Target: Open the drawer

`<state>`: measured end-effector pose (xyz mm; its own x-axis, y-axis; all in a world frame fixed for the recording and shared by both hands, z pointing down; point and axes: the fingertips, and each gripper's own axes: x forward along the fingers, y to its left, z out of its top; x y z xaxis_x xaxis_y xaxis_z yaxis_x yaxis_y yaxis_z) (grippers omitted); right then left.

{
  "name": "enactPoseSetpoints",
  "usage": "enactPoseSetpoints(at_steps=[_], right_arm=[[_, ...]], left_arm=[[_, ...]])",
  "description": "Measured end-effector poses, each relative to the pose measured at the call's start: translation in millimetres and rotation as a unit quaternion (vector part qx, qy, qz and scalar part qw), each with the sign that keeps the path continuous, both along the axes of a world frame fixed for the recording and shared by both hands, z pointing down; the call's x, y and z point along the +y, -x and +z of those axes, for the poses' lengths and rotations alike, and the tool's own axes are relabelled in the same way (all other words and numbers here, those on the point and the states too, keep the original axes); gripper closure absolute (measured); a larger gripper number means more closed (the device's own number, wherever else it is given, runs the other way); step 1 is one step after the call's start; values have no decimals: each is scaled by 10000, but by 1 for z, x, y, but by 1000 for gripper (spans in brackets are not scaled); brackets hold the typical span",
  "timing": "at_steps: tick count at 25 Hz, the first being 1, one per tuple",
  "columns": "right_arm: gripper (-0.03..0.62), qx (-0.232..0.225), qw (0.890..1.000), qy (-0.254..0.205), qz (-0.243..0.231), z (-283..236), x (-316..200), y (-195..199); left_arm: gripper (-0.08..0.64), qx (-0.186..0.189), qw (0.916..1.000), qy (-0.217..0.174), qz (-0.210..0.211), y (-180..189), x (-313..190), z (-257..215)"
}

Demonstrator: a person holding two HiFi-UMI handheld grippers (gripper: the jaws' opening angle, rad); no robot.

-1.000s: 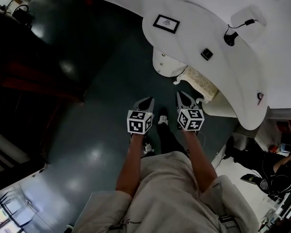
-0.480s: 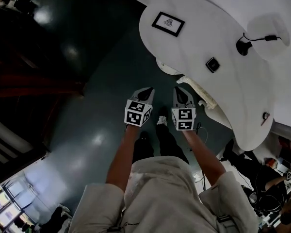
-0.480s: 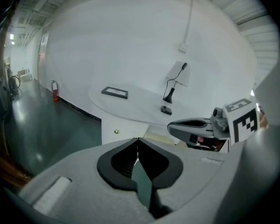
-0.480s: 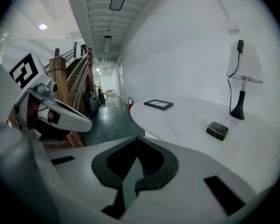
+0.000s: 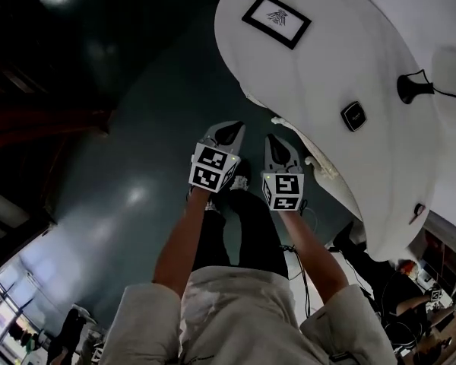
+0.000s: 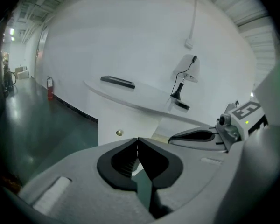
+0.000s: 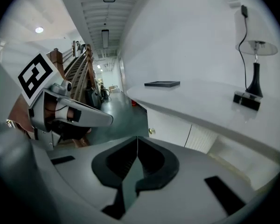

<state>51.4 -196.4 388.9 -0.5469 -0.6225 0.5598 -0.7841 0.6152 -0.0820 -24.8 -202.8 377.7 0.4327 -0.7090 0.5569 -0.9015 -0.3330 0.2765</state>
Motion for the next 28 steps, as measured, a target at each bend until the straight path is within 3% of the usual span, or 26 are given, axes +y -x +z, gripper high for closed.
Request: enactPoseSetpoints(at_steps=[4,8,11,15,19,23,28], right_arm=[[577,3,9999,-81,-71,50,-11,15],[577,-137,9994,111,-291,106,-7,37],[577,-194,9988,-50,-437,141,-14,58],[577,-899,9957,124,-197,173,-38,72],[577,-1114,9932,-315,158,190,-72,67],[577,-999,9905,-933,143,203,-76,66],[577,-1234,9768,-1611,677,199,-85,45]], left_arm=[[551,-338,9989,-318,70,8,-14,48],[551,-255,9984,-464,181,14,-16,101],[551,-224,9978,-585,194,22,-25,148],[551,-869,9907,-954,433,35,-32,205],[551,-696,9882,-1240,571,38,-43,249],[551,-652,9853,-1442,637,32,-56,291],[551,-530,9805,-1722,780,16,-78,323]])
